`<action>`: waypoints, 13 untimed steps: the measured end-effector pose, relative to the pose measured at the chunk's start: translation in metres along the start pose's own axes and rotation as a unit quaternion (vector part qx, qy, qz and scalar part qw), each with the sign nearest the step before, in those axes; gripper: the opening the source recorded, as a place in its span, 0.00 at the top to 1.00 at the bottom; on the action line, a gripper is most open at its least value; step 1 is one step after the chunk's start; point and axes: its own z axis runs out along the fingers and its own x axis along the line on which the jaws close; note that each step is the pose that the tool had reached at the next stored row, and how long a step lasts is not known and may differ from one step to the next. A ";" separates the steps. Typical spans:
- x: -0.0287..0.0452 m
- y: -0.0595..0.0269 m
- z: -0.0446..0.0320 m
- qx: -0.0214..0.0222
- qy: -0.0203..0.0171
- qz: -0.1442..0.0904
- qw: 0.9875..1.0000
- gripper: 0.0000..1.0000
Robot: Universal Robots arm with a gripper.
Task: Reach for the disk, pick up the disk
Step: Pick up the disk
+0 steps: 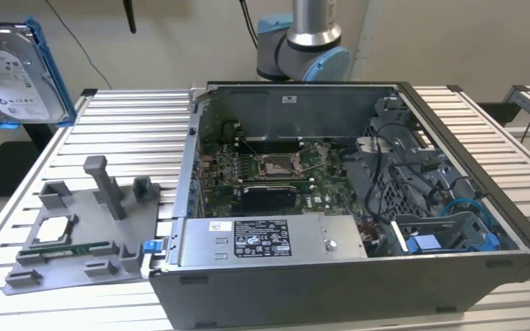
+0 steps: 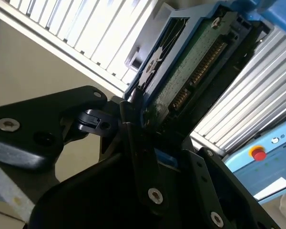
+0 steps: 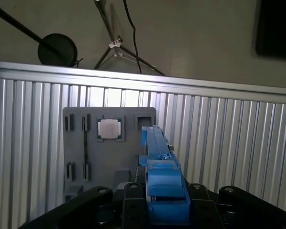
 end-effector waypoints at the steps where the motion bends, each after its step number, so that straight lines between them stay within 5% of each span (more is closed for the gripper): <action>1: -0.0001 0.0000 -0.0018 0.000 0.000 0.000 1.000 1.00; 13: -0.0004 0.0001 -0.0150 0.001 -0.002 0.000 1.000 1.00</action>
